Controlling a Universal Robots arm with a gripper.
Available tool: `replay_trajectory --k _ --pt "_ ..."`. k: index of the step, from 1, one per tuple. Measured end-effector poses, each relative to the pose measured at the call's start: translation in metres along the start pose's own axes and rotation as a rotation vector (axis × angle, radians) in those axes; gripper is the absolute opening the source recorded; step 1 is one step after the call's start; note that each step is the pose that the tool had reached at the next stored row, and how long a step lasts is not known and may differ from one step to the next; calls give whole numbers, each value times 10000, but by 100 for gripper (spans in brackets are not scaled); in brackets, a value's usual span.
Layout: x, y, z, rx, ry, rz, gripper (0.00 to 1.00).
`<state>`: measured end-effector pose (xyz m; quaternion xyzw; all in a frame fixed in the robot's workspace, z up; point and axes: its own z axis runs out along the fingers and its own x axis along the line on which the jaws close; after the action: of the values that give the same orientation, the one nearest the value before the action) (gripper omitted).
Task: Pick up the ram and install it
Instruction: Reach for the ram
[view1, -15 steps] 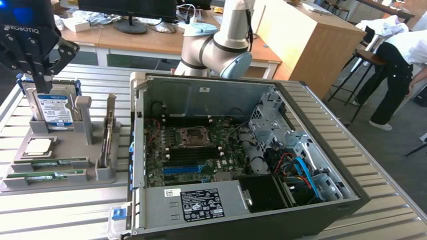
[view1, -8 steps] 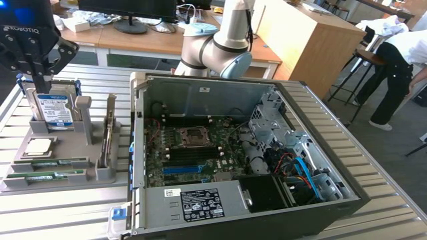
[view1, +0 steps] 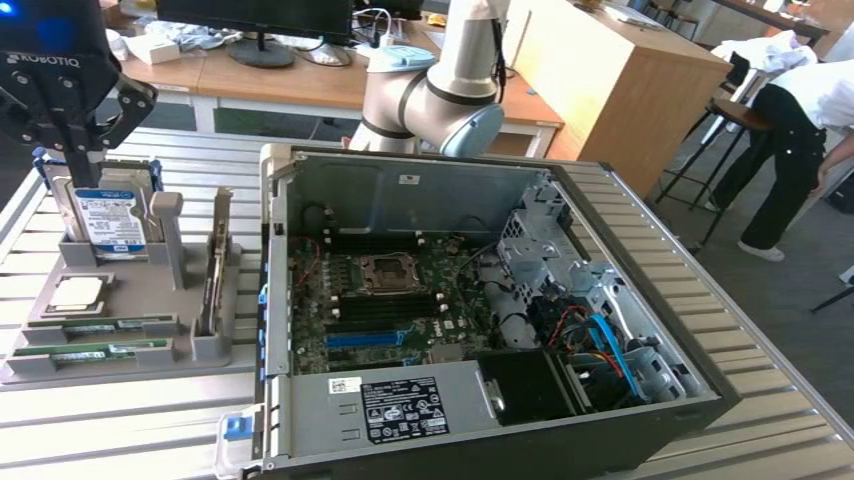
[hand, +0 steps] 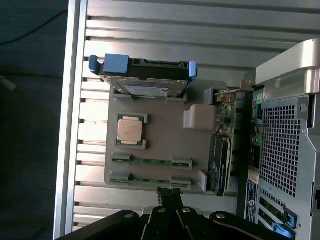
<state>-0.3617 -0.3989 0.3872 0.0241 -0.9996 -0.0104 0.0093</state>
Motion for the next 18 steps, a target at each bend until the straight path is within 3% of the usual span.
replay_trajectory --k 12,18 --pt "0 -4 -1 1 1 -1 10" --pt "4 -75 -2 0 0 0 10"
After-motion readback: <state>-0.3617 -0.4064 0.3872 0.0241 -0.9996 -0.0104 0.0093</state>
